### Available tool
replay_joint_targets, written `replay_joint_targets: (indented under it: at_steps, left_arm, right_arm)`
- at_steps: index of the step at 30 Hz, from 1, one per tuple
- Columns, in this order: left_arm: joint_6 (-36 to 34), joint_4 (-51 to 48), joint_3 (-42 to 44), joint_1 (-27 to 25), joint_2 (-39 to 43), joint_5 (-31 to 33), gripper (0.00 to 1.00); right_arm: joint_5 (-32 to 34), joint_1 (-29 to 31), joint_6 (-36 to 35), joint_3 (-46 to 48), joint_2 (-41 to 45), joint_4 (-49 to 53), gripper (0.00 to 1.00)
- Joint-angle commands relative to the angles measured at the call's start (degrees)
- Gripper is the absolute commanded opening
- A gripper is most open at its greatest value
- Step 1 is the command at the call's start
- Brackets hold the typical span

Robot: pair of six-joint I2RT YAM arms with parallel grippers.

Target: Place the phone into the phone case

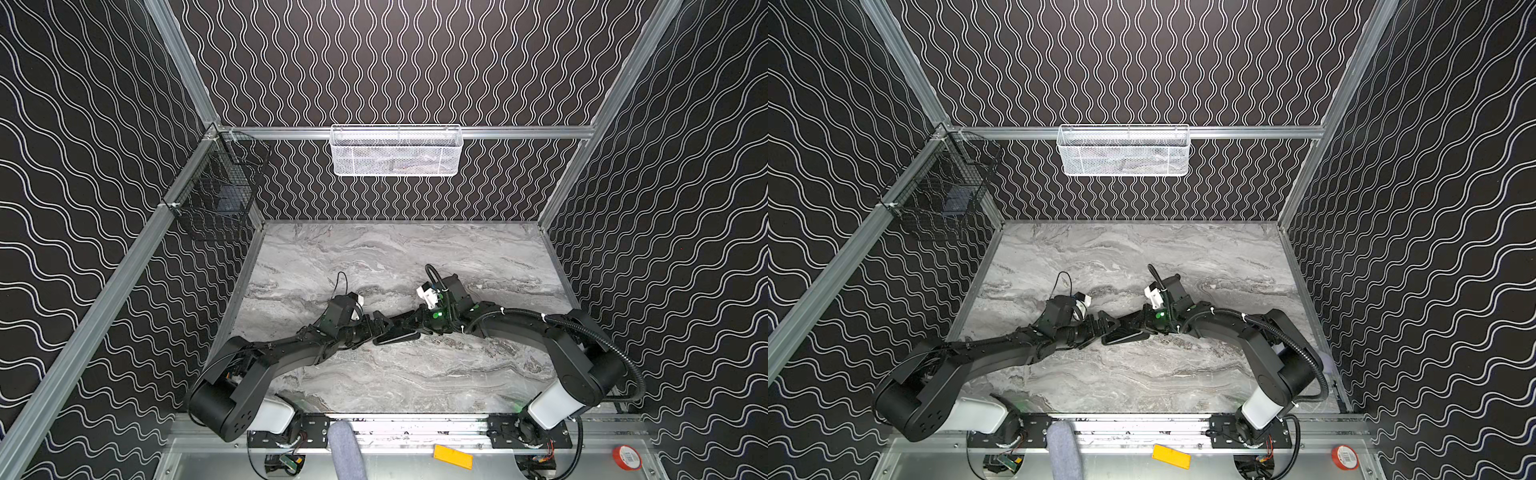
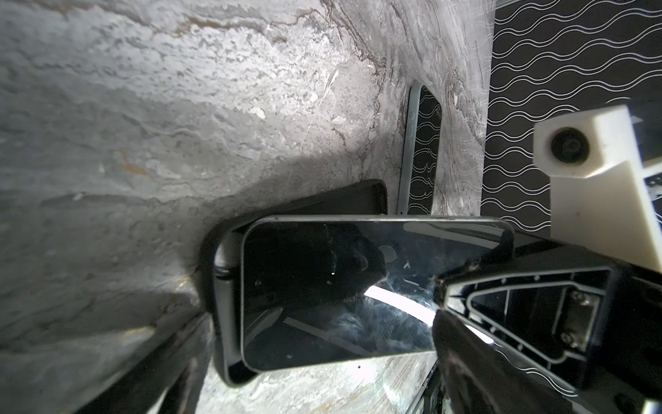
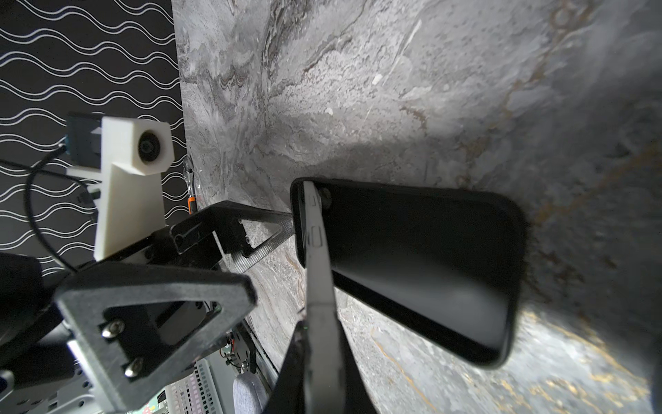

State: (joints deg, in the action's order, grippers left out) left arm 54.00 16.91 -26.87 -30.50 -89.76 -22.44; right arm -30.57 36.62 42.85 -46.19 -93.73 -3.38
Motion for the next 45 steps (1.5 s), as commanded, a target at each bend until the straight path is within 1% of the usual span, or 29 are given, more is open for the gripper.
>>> replay_joint_targets:
  at_steps: [1,9,12,26,38,45]
  left_arm:
    - [0.18,1.71,-0.28,-0.15,0.17,0.53,0.99]
    - [-2.29,-2.17,-2.21,-0.04,1.34,2.54,0.99]
    - [-2.55,-2.21,-2.82,-0.07,0.91,2.87,0.98]
    - [-1.57,0.45,-3.52,-0.08,-2.88,2.75,0.99]
    - [-1.50,0.66,-4.02,-0.03,-3.48,2.39,0.99]
    - [-1.26,1.08,-4.03,-0.07,-3.67,2.22,0.98]
  right_arm:
    - [7.32,0.03,-0.48,1.19,0.17,8.61,0.11]
    - [1.40,-0.41,-6.20,-0.16,1.02,9.35,0.11]
    - [-0.48,-0.65,-7.64,-0.78,0.33,9.95,0.10]
    - [-1.95,-1.39,-9.75,-1.88,-2.41,10.84,0.11]
    - [-2.35,-1.46,-8.15,0.05,-4.50,8.06,0.13]
    - [-1.48,-1.47,-8.38,0.14,-4.96,8.55,0.14]
